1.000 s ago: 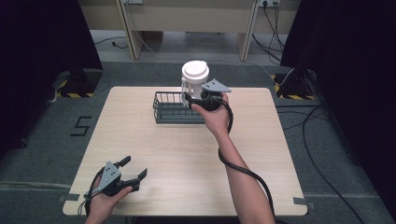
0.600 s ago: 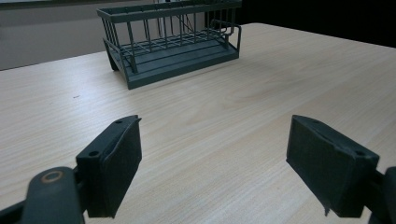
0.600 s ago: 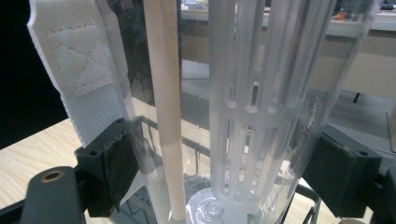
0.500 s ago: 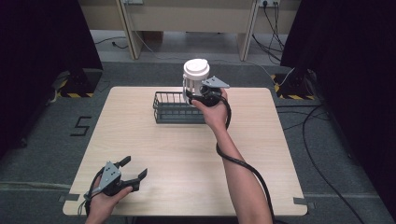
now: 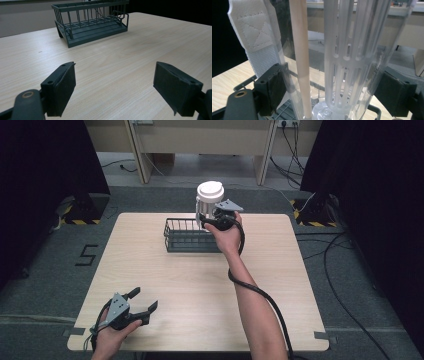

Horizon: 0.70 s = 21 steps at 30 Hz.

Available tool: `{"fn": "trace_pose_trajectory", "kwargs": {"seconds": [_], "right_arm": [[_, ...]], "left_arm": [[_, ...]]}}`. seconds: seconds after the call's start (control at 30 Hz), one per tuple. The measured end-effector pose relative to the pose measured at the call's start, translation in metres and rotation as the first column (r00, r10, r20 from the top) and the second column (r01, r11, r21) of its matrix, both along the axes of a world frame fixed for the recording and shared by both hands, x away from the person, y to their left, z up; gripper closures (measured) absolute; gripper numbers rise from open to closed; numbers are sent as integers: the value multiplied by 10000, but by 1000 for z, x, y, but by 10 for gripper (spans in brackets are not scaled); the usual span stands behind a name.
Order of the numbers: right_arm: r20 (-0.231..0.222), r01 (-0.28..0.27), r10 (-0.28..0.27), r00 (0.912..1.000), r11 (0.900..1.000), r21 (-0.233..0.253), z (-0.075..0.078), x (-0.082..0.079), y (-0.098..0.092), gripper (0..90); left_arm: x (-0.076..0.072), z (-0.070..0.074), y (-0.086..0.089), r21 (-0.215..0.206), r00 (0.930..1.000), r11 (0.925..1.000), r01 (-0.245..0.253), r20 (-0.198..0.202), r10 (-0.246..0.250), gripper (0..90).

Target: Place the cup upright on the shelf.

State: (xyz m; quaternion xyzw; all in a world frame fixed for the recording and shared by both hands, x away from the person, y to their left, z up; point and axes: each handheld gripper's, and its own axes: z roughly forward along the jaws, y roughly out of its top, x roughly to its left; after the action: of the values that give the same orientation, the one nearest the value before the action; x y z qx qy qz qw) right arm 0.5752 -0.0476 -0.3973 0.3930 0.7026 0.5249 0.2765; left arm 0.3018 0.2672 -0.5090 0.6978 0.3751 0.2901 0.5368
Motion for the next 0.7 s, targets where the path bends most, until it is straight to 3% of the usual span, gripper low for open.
{"fn": "trace_pose_trajectory", "kwargs": {"seconds": [0.7], "right_arm": [[-449,270,-283,9986,9992,-287,-25,10,6,184]], "left_arm": [[0,0,0,34,10000,10000,31,9,-31,175]]}}
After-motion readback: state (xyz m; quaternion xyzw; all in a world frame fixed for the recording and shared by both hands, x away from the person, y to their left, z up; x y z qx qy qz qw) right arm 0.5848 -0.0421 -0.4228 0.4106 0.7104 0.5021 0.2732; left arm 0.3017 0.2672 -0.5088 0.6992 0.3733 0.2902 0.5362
